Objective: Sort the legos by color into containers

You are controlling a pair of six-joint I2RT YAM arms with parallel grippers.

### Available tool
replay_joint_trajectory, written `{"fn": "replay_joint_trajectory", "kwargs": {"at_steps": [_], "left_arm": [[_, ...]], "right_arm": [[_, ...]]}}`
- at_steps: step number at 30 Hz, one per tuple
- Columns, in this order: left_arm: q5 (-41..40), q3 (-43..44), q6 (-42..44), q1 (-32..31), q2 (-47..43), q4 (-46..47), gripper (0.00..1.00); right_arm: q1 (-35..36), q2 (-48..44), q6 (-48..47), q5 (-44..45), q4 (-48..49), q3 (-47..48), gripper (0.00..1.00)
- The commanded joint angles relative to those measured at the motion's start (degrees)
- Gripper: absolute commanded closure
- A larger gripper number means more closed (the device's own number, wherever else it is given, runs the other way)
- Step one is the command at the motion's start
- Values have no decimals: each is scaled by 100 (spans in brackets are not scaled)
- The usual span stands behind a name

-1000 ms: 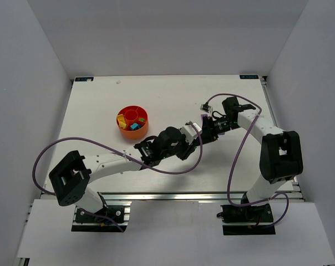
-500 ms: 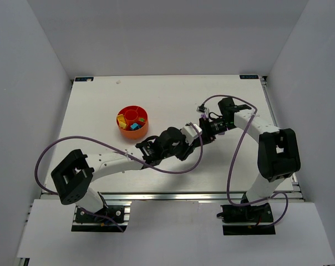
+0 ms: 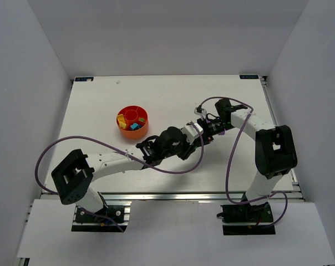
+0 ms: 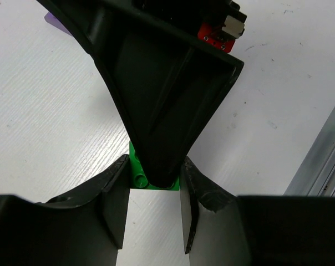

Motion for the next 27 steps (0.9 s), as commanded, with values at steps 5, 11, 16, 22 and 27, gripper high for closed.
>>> {"fn": "replay_joint_trajectory", "kwargs": {"at_steps": [5, 11, 16, 22, 27], "left_arm": [[-143, 246, 90, 18, -53, 264, 81], [-214, 202, 90, 18, -71, 159, 48], [-363, 71, 46, 18, -369, 45, 22], [-1188, -17, -6, 18, -1124, -737, 9], [-2758, -465, -348, 71, -2431, -1675, 2]], "right_arm": [[17, -2, -18, -12, 17, 156, 71], [-1, -20, -158, 199, -62, 296, 92], [-18, 24, -255, 576, -97, 691, 97], [8, 260, -299, 1086, -176, 1561, 100], [157, 752, -115, 1762, 130, 2763, 100]]}}
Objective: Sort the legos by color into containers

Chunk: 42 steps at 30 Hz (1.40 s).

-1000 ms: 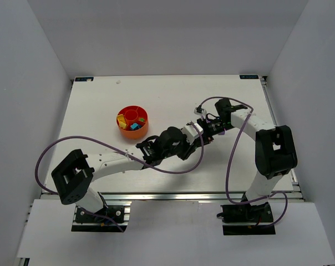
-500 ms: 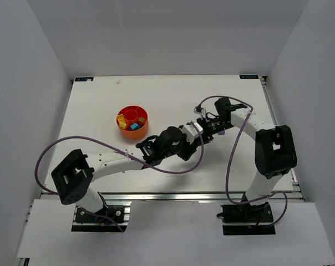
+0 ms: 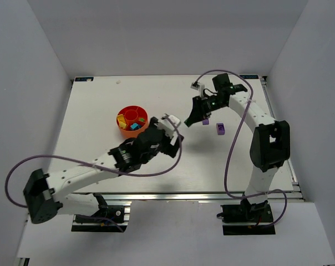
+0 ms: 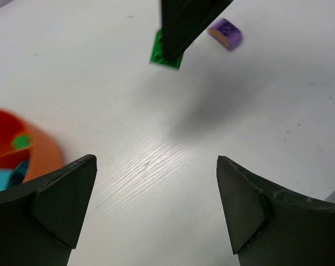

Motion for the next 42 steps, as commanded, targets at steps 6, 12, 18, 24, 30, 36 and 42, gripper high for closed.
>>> {"fn": "replay_joint_trajectory", "kwargs": {"at_steps": [6, 12, 18, 24, 30, 36, 42], "left_arm": [[-2292, -756, -1039, 113, -2264, -1942, 2], [-3199, -1389, -1260, 113, -3671, -2121, 2], [-3331, -1408, -1233, 113, -3699, -2164, 2], [-3234, -1407, -1391, 113, -3821, -2305, 2], [-3164, -1487, -1435, 113, -4094, -2279, 2], [-3041, -1469, -1444, 113, -3945, -2279, 2], [-2927, -1460, -1400, 113, -3821, -2244, 2]], "right_arm": [[847, 1486, 334, 1286, 584, 2491, 100], [1506, 2412, 906, 1893, 1197, 3988, 100], [1910, 2430, 1547, 2315, 2383, 3417, 100], [2060, 2720, 2014, 2552, 2851, 3373, 99], [2140, 2939, 2207, 2667, 3114, 3355, 83], [2192, 3037, 2234, 2632, 3115, 3390, 60], [2175, 2932, 2190, 2544, 3080, 3276, 39]]}}
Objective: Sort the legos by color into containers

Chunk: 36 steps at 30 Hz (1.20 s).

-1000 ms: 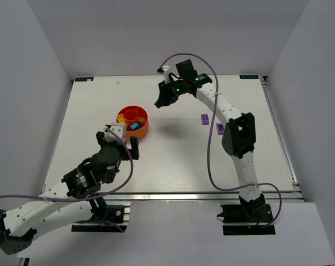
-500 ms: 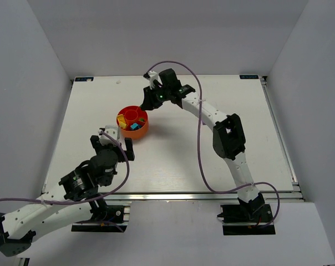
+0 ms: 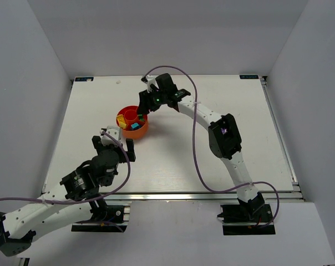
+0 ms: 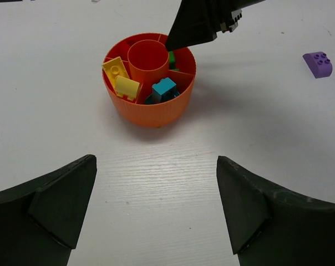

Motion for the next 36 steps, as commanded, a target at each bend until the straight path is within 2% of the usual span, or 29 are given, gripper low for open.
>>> {"fn": "replay_joint_trajectory", "kwargs": {"at_steps": [1, 4, 7, 8, 12, 13, 16, 17, 18, 19, 20, 21, 26, 27, 29, 31, 34, 36], "left_arm": [[126, -15, 7, 10, -14, 12, 2], [223, -42, 42, 10, -40, 73, 2], [469, -94, 174, 10, -102, 249, 3], [565, -103, 209, 10, -102, 249, 4], [1215, -209, 403, 10, -120, 643, 13], [1643, -244, 473, 10, -67, 784, 22], [2190, -218, 465, 10, 222, 1136, 53], [2401, -183, 447, 10, 519, 1198, 68], [2490, -87, 412, 10, 679, 1312, 70], [2578, -34, 307, 10, 837, 1409, 70], [2701, 36, 263, 10, 1195, 1584, 69], [2780, 107, 184, 10, 1408, 1664, 66], [3044, 1169, -466, 124, 2884, 1937, 35], [3149, 1397, -589, 124, 3434, 1928, 32], [3185, 2135, -975, 238, 3991, 1780, 30], [3238, 2984, -1282, 300, 4832, 1569, 29], [3255, 3779, -1599, 414, 5817, 1094, 28], [3360, 4211, -1723, 467, 6128, 1137, 26]], "right_arm": [[4, -170, -5, -15, 144, -90, 38], [-13, -284, -5, -42, 65, -99, 39], [-48, -765, -249, -68, -119, -325, 48], [-75, -768, -251, -42, -120, -327, 48], [-224, -2090, -795, 230, 82, -1528, 51], [-346, -2295, -952, 248, 109, -2045, 52], [-768, -2964, -1147, 135, 65, -2881, 51], [-1004, -3192, -1112, 38, 21, -3041, 48], [-1311, -3272, -1077, -102, -92, -3182, 40], [-1453, -3351, -1051, -399, -137, -3323, 35], [-1629, -3500, -1024, -489, -172, -3603, 26], [-2048, -3597, -1024, -542, -181, -3762, 11], [-2973, -4142, -1147, -262, -260, -4404, 11], [-3071, -4230, -1130, -279, -269, -4492, 11], [-3432, -4493, -1068, -209, -252, -4694, 11], [-3581, -4678, -1059, 288, -173, -4985, 17], [-3547, -4697, -1445, 1089, -417, -5064, 23], [-3546, -4644, -1656, 1266, -480, -5152, 25]]}}
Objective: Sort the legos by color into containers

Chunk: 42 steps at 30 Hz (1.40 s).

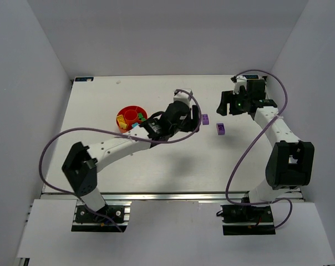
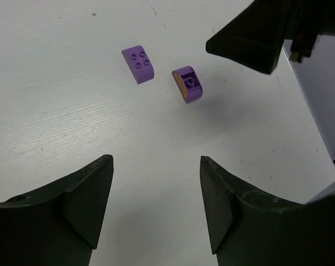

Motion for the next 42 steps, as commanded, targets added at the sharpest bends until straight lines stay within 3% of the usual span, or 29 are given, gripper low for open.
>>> {"fn": "replay_joint_trajectory", "kwargs": {"at_steps": [1, 7, 11, 13, 16, 20, 26, 42], "left_arm": [[349, 498, -606, 176, 583, -253, 24], [526, 1649, -1002, 431, 1683, -516, 17], [412, 2781, -1056, 432, 2858, -945, 17], [333, 3631, -1082, 432, 3308, -1166, 17], [157, 4450, -1091, 432, 4012, -1325, 18], [-168, 4840, -1091, 432, 4531, -1071, 21], [-967, 5069, -968, 361, 4962, -851, 23], [-1258, 5342, -819, 309, 5472, -490, 25]], "right_arm": [[73, -117, -516, 817, -47, -134, 26], [-85, -161, -509, 1196, 243, -450, 26], [-541, -686, -316, 881, 418, -626, 27], [-778, -890, -218, 487, 506, -723, 30], [-1043, -1242, -86, -6, 646, -881, 44], [-1298, -1524, 81, -508, 814, -1092, 56], [-1596, -1506, 151, -991, 779, -1118, 56], [-1957, -1655, 467, -1721, 797, -1206, 57]]}}
